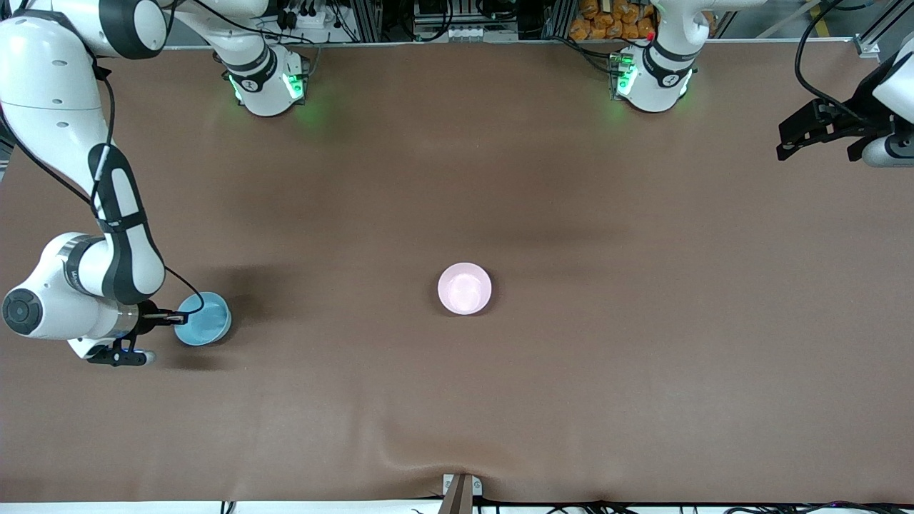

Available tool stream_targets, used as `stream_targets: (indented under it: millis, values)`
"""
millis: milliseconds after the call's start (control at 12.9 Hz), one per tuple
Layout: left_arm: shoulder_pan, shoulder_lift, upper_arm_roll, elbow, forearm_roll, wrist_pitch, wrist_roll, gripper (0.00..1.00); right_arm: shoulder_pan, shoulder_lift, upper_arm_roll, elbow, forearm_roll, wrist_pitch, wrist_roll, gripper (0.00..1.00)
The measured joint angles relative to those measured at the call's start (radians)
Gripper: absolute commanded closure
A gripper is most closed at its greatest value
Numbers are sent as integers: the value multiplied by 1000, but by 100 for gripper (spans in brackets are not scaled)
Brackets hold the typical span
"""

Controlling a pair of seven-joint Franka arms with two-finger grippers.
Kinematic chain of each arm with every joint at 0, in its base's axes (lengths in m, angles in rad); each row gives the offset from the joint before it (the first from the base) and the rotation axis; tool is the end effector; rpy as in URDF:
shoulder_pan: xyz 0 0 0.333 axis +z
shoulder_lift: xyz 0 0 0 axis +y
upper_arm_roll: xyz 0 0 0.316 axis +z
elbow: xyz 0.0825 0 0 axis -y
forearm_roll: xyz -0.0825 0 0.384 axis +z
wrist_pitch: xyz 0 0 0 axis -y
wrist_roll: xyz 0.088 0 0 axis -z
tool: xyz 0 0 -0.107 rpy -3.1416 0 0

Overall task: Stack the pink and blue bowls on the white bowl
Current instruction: 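Carry the blue bowl with the right gripper toward the pink bowl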

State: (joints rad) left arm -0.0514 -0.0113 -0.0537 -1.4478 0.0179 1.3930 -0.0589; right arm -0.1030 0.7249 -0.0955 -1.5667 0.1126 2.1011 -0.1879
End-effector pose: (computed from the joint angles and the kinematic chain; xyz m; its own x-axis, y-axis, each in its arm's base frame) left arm 0.5290 -0.0538 0.6724 0.9982 -0.0429 -0.0423 -0.0438 -0.9988 -0.0209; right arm 0.6700 -0.1211 0.2034 0.9826 -0.0527 -0.1783 -0.0636 -0.9964 -0.0559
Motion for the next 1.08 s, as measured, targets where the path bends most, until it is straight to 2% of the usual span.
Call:
stream_targets:
  millis: [386, 618, 850, 1082]
  values:
    - [-1, 7, -4, 0, 11, 0, 19, 0, 1, -67, 31, 21, 0, -52, 0, 100]
    - [-1, 26, -5, 0, 11, 5, 19, 0, 5, -141, 98, 40, 13, -147, 2, 100]
    - [-1, 40, -5, 0, 11, 18, 19, 0, 21, -161, 177, 45, 128, -194, 52, 100]
    - [0, 40, -5, 0, 11, 27, 13, 0, 88, -159, 192, 44, 212, -197, 115, 100]
